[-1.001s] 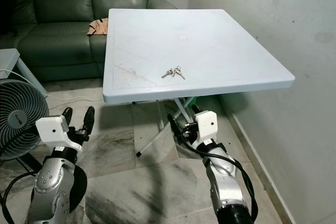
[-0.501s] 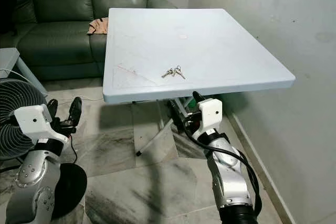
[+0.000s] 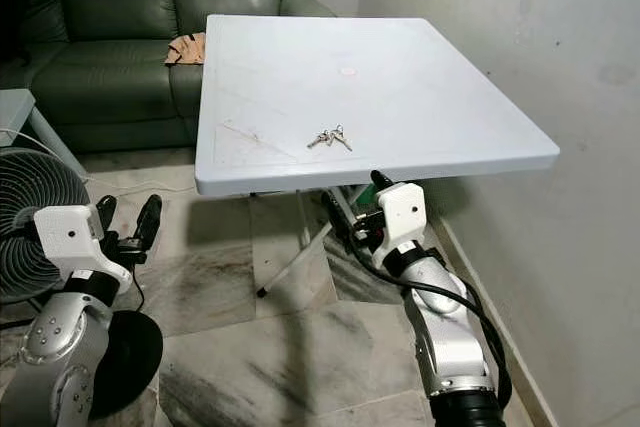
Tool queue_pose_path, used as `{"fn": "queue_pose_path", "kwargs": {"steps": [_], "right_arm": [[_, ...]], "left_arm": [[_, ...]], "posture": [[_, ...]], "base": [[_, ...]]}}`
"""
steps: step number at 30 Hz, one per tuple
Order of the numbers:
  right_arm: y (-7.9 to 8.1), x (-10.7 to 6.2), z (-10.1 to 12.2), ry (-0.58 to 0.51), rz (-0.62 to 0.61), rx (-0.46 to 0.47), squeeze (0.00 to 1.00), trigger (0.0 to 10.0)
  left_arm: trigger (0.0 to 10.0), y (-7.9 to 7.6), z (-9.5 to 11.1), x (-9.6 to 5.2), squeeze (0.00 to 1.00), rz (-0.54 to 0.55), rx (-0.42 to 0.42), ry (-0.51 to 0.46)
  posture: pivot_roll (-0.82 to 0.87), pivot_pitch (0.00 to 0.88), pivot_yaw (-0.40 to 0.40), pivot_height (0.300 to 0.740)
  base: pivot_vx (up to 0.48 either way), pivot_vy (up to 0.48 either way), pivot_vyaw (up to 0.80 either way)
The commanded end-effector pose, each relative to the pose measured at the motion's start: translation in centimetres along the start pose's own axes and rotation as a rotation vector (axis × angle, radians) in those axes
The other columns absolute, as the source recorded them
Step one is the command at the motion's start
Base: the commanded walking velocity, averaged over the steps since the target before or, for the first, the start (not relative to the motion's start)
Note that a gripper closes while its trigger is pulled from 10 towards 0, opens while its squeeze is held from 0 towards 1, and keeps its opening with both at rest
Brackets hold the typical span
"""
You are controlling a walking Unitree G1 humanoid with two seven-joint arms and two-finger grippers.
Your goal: Hang keys on a hook
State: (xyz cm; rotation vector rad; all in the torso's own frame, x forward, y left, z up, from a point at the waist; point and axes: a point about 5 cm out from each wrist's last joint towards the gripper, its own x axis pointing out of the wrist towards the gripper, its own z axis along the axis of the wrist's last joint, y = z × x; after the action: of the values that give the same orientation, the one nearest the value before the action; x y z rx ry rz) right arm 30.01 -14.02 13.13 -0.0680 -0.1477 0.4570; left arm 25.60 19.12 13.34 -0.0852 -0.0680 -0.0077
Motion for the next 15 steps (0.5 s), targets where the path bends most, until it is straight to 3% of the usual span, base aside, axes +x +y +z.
{"fn": "queue_pose_path", "kwargs": {"steps": [1,7,15], "right_arm": [[0.07,0.08,0.37,-0.005,0.005,-0.011,0.00,10.0],[0.17,-0.09,0.43,0.002,0.007,-0.016,0.00,10.0],[0.22,-0.14,0.40,0.008,0.007,-0.023,0.00,10.0]], "left_arm": [[10.0,0.00,0.39,0.04,0.00,0.002,0.013,-0.005],[10.0,-0.17,0.42,0.08,0.00,-0.007,0.013,0.004],[10.0,-0.33,0.49,0.20,0.00,-0.008,-0.007,0.008]], "posture": [[-0.04,0.000,-0.062,0.740],[-0.04,0.000,-0.059,0.740],[-0.05,0.000,-0.055,0.740]], "base": [[0.000,0.000,0.00],[0.167,0.000,0.00],[0.317,0.000,0.00]]}}
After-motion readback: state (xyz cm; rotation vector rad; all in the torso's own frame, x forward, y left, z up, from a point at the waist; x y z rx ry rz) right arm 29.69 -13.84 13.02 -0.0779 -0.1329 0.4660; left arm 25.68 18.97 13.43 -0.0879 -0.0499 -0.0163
